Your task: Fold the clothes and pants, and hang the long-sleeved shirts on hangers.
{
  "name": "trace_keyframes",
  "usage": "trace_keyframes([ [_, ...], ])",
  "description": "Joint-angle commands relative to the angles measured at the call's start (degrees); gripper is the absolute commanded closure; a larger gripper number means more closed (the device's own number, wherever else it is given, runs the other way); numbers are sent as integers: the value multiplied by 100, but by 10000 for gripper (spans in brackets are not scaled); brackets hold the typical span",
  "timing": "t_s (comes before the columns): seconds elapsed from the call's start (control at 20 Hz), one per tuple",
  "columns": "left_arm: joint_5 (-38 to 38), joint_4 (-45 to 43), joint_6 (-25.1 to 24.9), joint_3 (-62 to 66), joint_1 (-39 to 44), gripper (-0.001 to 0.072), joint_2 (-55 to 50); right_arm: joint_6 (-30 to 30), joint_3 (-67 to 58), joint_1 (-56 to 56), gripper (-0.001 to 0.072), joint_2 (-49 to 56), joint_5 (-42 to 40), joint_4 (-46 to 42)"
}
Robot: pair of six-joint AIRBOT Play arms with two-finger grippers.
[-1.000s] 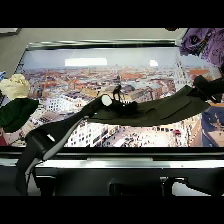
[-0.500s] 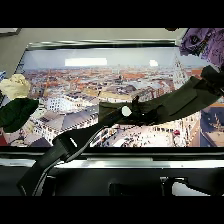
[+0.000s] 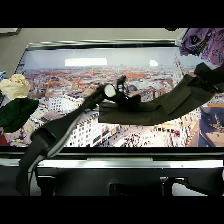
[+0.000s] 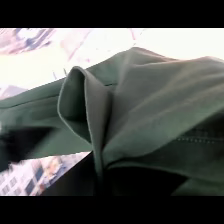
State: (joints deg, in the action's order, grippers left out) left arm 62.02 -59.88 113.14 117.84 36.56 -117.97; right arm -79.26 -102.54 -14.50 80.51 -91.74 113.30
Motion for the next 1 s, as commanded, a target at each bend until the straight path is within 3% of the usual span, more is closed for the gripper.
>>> trace_keyframes([
  [0.0, 1921, -2216, -177, 7, -966, 693, 1049, 511, -4, 876, 685, 0, 271, -149],
  [0.15, 2514, -2328, -417, 7, -1941, 692, 1816, 1016, -4, 1928, 685, 94, 638, -612],
  [0.45, 2653, -2310, -522, 7, -3296, 690, 2712, 1908, -4, 3458, 685, 841, 1213, -927],
  [0.95, 2706, -2310, -522, -234, -3707, 690, 2793, 2256, -4, 4094, 683, 2098, 1941, -492],
])
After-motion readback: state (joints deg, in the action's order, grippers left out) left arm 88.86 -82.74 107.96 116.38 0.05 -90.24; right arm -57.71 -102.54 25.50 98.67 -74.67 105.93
